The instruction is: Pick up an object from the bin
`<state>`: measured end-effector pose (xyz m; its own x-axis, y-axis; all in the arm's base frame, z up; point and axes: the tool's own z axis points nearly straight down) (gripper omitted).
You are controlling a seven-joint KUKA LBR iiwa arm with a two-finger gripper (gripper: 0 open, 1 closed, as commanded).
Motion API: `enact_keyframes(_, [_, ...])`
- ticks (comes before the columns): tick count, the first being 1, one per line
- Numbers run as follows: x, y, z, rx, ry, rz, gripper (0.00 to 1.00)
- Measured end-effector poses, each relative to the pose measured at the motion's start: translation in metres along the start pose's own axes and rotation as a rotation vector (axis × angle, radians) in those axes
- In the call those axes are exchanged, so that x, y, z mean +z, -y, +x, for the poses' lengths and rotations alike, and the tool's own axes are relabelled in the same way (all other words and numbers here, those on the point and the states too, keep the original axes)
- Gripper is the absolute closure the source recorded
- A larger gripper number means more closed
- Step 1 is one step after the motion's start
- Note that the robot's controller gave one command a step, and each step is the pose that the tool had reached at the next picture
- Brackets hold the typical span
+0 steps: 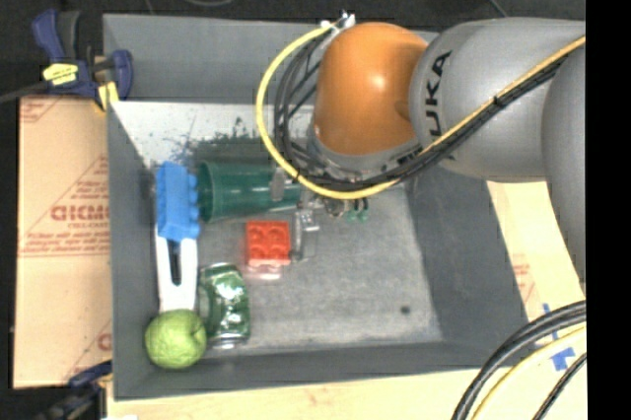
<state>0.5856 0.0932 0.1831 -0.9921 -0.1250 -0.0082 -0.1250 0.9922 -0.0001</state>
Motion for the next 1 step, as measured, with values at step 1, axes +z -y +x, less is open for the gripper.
enact_keyframes(1, [0.0223,0.0080,0.0114,0.027,-0.008,-0.001,0.00])
